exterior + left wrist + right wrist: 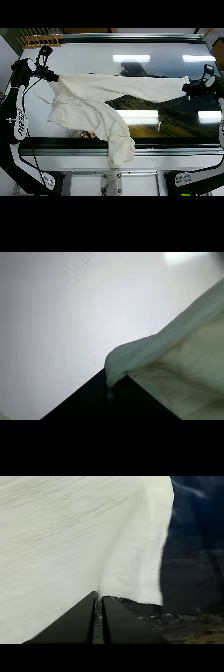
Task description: Fold the clothes and pants, and hang the long-sleeved shirts on hangers.
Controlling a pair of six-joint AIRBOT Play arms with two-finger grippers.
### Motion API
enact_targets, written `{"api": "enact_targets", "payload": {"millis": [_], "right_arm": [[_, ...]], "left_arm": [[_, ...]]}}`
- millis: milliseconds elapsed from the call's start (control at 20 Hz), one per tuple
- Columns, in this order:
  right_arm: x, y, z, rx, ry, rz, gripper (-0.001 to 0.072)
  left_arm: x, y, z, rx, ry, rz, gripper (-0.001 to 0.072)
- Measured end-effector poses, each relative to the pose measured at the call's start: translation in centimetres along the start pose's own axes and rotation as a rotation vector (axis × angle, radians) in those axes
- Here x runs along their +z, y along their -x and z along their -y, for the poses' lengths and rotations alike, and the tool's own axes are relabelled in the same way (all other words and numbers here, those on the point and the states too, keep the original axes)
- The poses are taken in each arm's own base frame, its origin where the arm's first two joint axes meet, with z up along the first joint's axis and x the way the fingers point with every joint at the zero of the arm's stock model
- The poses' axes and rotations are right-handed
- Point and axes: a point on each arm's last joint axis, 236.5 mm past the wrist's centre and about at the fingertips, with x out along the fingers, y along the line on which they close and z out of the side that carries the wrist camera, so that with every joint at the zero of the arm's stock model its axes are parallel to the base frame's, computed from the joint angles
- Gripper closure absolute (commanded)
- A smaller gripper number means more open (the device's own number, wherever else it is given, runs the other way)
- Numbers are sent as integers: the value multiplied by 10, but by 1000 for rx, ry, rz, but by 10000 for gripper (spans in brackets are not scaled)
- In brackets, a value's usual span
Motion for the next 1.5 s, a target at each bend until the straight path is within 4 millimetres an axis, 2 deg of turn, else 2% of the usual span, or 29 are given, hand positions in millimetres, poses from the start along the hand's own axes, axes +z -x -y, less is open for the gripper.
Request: {"api": "enact_targets", "payload": {"millis": [50,150,300,400,500,650,850,1050,1250,1300,1400,1500], "right_arm": [[-5,0,1,-3,-6,-10,-1],[-5,10,0,-1,-26,-3,-2],[15,43,4,-1,-54,65,-2],[32,62,20,-9,-100,99,-1],[46,66,39,12,-181,97,-1],[62,48,60,106,-300,59,-1],[69,1,72,213,-396,4,-1],[61,-42,72,263,-409,-48,6],[55,-65,64,292,-394,-71,6],[55,-68,60,298,-391,-67,20],[56,-74,53,306,-378,-66,305],[54,-78,46,310,-370,-73,462]], "left_arm": [[0,0,0,-1,0,-2,687],[-1,0,1,-2,0,-4,687],[-1,0,1,-3,1,-6,687],[-1,0,1,-4,1,-6,687],[-1,0,1,-4,1,-6,688],[-1,0,1,-4,1,-6,687],[-2,0,1,-4,0,-6,687],[-1,0,1,-4,0,-5,687],[-1,0,1,-3,1,-3,687],[-1,0,1,-2,0,-3,687],[-1,0,1,-3,0,-3,687],[-1,0,1,-2,0,-3,687]]}}
